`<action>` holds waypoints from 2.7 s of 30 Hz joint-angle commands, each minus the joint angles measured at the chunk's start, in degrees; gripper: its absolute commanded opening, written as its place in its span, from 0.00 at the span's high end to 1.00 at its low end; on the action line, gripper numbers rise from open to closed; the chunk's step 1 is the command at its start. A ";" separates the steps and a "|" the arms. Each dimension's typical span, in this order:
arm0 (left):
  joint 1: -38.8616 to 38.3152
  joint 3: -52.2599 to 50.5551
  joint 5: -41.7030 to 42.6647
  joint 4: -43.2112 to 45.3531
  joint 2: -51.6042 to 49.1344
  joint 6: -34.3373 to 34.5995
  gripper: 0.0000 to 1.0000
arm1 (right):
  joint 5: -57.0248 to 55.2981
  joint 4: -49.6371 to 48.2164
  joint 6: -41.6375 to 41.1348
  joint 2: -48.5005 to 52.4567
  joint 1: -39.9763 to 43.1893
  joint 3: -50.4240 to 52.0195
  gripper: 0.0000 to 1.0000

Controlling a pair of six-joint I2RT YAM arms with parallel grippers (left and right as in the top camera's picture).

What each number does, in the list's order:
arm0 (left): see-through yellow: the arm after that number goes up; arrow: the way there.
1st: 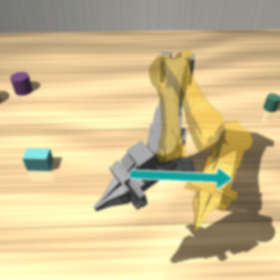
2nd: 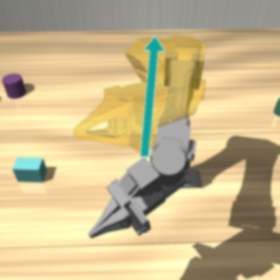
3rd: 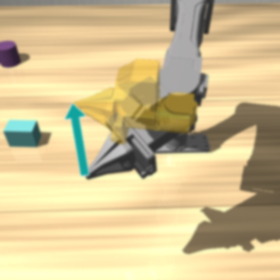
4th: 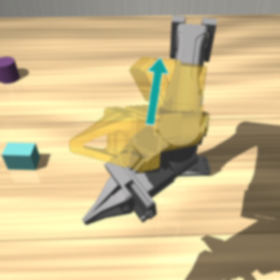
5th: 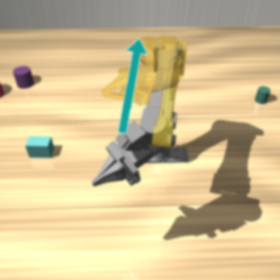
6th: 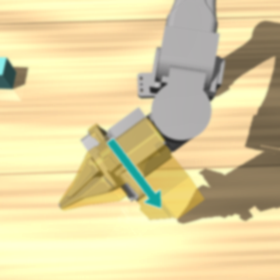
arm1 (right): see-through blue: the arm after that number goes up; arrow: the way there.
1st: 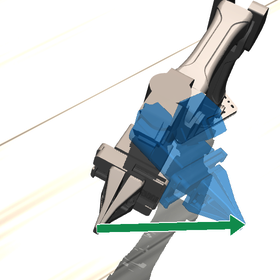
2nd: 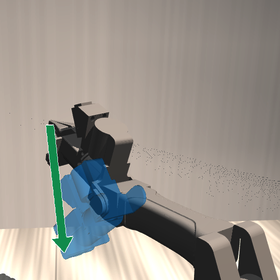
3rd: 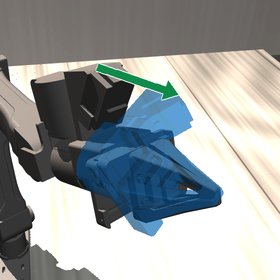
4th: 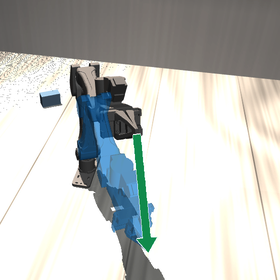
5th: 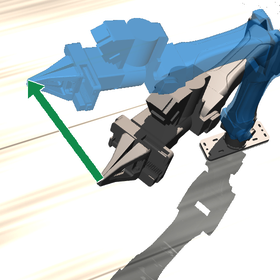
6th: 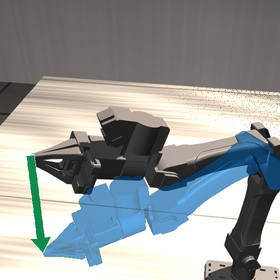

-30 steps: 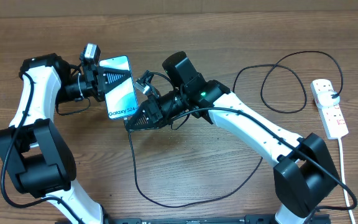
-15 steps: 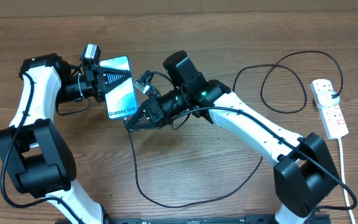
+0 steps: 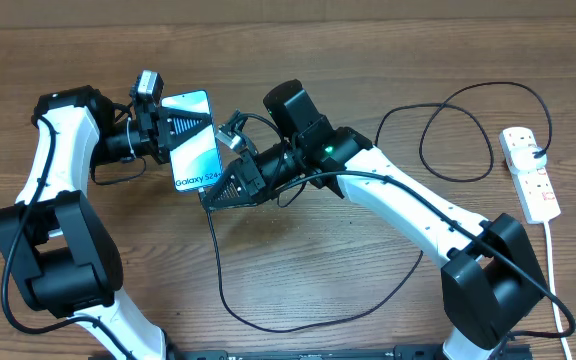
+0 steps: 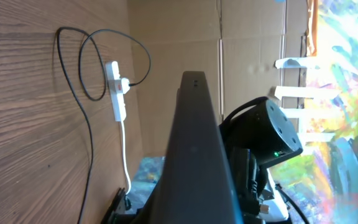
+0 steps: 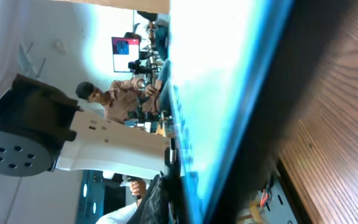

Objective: Plug charger to phone and switch on socket

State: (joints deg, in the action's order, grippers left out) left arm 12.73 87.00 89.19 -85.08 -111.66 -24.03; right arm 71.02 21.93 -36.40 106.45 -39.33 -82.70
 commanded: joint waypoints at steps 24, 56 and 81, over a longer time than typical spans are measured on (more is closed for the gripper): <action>-1.09 0.15 1.36 1.97 1.20 6.93 0.96 | -1.55 -0.87 0.85 -0.48 -0.31 -0.90 0.96; -1.55 0.15 1.36 1.51 1.20 7.80 0.96 | -3.48 -1.73 0.81 -0.48 -1.64 -0.90 0.96; -1.55 0.15 1.27 1.16 1.20 7.30 0.96 | -6.95 -2.34 0.76 -0.48 -1.42 -0.92 0.96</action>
State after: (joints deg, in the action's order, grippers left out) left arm 12.86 86.98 88.73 -82.89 -111.66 -16.84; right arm 68.01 21.04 -35.99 106.45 -39.97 -82.70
